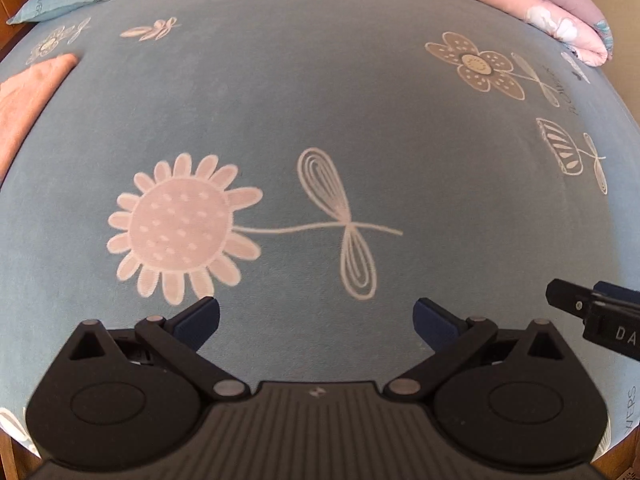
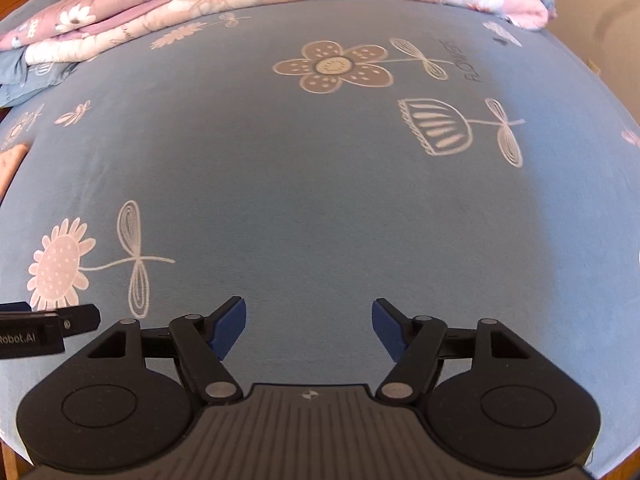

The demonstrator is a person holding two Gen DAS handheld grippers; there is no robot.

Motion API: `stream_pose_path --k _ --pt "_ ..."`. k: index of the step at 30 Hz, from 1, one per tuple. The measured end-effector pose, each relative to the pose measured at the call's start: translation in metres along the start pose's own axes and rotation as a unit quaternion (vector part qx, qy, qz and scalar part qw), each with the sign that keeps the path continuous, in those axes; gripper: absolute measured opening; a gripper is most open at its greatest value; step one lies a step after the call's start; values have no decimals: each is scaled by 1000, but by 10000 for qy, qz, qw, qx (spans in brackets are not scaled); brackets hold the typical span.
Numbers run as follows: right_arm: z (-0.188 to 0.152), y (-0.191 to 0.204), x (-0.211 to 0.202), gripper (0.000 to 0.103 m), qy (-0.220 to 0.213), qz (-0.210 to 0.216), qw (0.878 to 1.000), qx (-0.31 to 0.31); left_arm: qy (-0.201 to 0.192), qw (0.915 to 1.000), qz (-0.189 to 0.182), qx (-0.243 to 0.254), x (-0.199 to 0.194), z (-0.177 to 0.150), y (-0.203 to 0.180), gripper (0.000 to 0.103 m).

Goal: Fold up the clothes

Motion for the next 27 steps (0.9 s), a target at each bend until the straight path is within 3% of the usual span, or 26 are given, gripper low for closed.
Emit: stream_pose_path --k 27 --pt "5 25 -3 75 48 -7 9999 -123 93 9998 -51 -143 4 8 16 102"
Point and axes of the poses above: each gripper's, at about its wrist camera, not at the fingertips, and x roughly the way its jaws point, y to its left, z to its top, the point moved 8 cm from there along x, roughly the way its jaws point, and after that the axes turned 15 degrees about -y, right-handed, at the moved point
